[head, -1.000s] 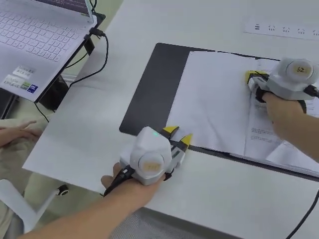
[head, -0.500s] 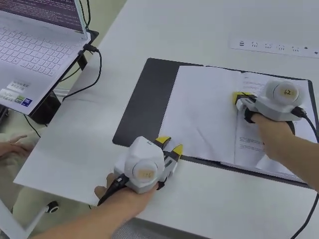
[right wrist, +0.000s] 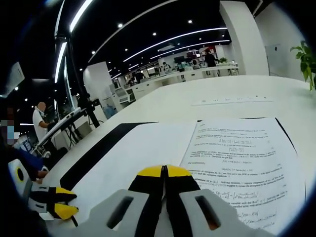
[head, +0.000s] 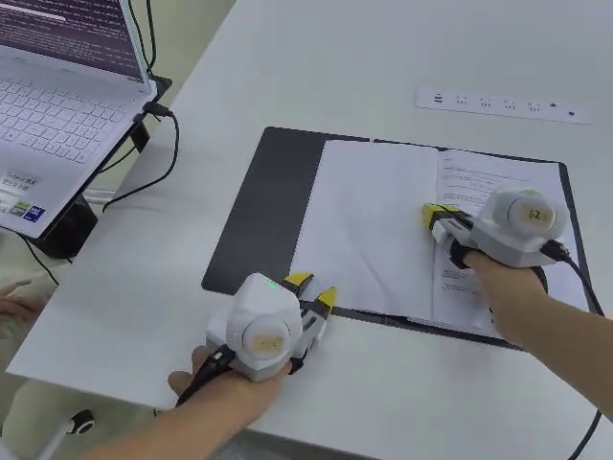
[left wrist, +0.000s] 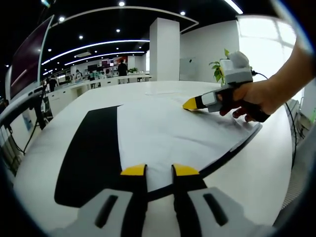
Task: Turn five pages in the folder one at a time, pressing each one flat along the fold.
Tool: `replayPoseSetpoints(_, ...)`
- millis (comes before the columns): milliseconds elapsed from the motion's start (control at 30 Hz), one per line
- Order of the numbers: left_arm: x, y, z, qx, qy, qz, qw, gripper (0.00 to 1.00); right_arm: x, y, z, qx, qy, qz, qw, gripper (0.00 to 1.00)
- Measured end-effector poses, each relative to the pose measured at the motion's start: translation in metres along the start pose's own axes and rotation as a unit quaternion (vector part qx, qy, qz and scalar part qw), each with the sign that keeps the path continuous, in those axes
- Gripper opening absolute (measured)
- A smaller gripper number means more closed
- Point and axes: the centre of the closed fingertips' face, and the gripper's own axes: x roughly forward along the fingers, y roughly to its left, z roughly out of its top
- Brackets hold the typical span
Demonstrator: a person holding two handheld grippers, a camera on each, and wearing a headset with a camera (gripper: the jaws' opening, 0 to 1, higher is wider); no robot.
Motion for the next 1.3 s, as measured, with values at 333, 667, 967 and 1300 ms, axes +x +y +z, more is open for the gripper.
replayPoseSetpoints(333,-0.001,0.000,0.000,-0.002,-0.004,-0.001,1.0000,0.18,-0.022,0.022,-0.022,-0.010,0.011,0.028,0.9995,0.00)
replayPoseSetpoints(667,-0.002,-0.001,0.002,-0.004,-0.006,0.000,1.0000,0.18,-0.039,0.028,-0.040,-0.001,0.028,0.043,0.9987,0.00)
replayPoseSetpoints(967,-0.003,-0.001,0.003,-0.004,-0.006,0.000,1.0000,0.18,-0.064,0.038,-0.061,0.010,0.036,0.044,0.9983,0.00)
replayPoseSetpoints(1300,-0.003,-0.001,0.002,-0.007,-0.003,0.001,1.0000,0.18,-0.090,0.051,-0.079,0.017,0.057,0.046,0.9972,0.00)
